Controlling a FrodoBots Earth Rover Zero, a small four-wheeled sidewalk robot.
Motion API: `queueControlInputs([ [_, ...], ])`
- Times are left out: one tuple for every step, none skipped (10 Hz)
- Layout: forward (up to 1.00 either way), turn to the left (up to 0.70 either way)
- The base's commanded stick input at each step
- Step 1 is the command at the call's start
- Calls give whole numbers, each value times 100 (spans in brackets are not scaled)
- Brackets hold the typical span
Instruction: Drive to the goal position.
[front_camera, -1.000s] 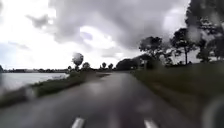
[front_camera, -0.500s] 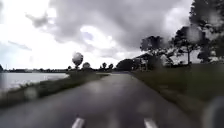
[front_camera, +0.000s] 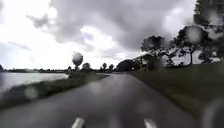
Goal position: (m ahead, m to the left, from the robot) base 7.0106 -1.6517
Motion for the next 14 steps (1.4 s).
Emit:
queueControlInputs([
  [100, -36],
  [100, -40],
  [100, -9],
  [100, 0],
  [100, 0],
  [100, 0],
  [100, 0],
  [100, -14],
  [100, -35],
  [100, -10],
  [100, -3],
  [100, 0],
  [100, 0],
  [100, 0],
])
